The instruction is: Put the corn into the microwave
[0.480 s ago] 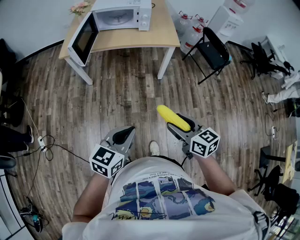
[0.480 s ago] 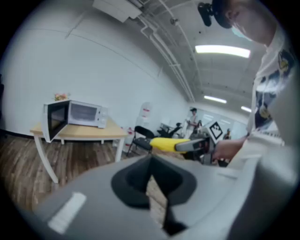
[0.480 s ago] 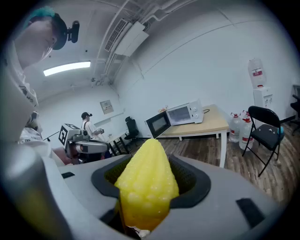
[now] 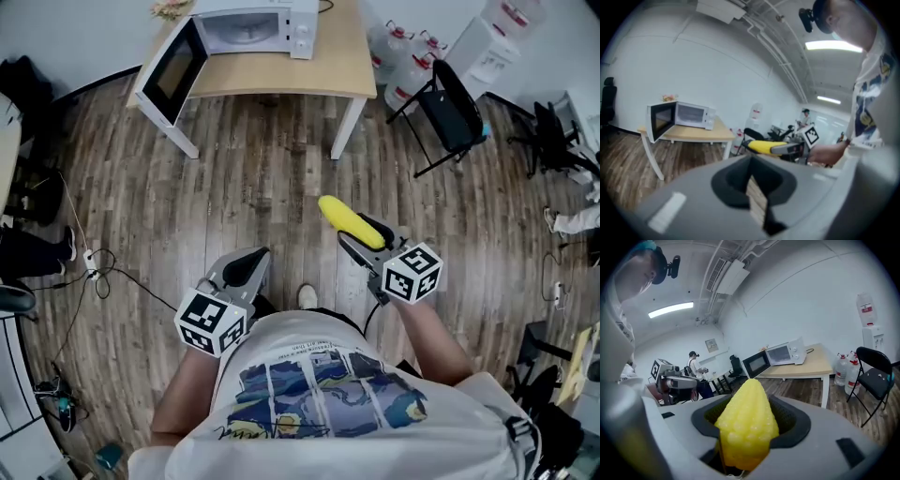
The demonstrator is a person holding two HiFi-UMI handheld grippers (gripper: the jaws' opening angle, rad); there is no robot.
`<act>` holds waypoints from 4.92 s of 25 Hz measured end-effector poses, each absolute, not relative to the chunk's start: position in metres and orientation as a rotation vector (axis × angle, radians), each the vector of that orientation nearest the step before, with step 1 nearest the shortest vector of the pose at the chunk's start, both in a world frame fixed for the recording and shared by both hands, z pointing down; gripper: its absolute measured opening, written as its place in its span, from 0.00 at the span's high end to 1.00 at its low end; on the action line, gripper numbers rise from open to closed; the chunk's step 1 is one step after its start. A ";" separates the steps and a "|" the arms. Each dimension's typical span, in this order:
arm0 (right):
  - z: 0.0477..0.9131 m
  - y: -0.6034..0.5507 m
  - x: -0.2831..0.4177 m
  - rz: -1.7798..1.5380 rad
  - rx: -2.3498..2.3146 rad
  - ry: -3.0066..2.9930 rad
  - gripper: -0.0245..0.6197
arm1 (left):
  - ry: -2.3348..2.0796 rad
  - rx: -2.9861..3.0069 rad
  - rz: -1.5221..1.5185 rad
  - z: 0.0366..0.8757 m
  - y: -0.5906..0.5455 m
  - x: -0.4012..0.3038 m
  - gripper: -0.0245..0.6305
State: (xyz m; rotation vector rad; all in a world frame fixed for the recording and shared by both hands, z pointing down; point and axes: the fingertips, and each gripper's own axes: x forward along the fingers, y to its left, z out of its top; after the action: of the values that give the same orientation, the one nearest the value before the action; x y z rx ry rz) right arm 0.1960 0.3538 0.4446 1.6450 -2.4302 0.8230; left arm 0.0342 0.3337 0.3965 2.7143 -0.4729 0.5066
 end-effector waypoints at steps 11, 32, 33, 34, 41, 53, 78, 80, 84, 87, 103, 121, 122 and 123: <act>0.461 0.232 0.207 0.824 1.770 -2.320 0.58 | -0.471 2.707 0.453 0.401 0.211 0.020 0.95; 0.477 -0.064 0.193 0.719 1.964 -2.147 0.58 | -0.459 2.754 0.354 0.375 -0.019 -0.049 0.95; 0.480 -0.080 0.196 0.710 1.955 -2.149 0.58 | -0.484 2.752 0.352 0.373 -0.029 -0.049 0.95; 0.483 -0.097 0.200 0.700 1.945 -2.151 0.58 | -0.510 2.749 0.349 0.371 -0.039 -0.049 0.95; 0.500 -0.217 0.226 0.614 1.824 -2.183 0.58 | -0.701 2.745 0.353 0.348 -0.119 -0.033 0.95; 0.545 -0.378 0.234 0.514 1.631 -2.212 0.58 | -0.990 2.647 0.388 0.343 -0.200 -0.023 0.95; 0.597 -0.474 0.213 0.310 1.419 -2.112 0.58 | -1.236 2.504 0.404 0.353 -0.248 -0.030 0.95; 0.602 -0.477 0.211 0.310 1.393 -2.088 0.58 | -1.241 2.498 0.403 0.354 -0.247 -0.031 0.95; 0.610 -0.481 0.214 0.309 1.372 -2.061 0.58 | -1.252 2.487 0.401 0.356 -0.245 -0.032 0.95; 0.610 -0.485 0.212 0.309 1.360 -2.057 0.58 | -1.261 2.476 0.399 0.357 -0.245 -0.035 0.95; 0.613 -0.493 0.211 0.342 1.365 -2.035 0.58 | -1.290 2.445 0.394 0.360 -0.233 -0.050 0.95; 0.599 -0.460 0.228 0.350 1.447 -1.988 0.56 | -1.217 2.493 0.378 0.359 -0.218 -0.066 0.95; 0.597 -0.457 0.229 0.347 1.455 -1.983 0.56 | -1.208 2.496 0.378 0.359 -0.217 -0.067 0.95; 0.595 -0.453 0.231 0.344 1.465 -1.979 0.56 | -1.198 2.501 0.377 0.359 -0.215 -0.067 0.95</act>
State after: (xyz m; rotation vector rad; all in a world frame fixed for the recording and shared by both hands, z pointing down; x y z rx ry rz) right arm 0.2306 -0.4528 0.5946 1.4650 -1.9786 0.3436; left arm -0.0675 -0.2149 0.3593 2.5009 -1.1982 0.3773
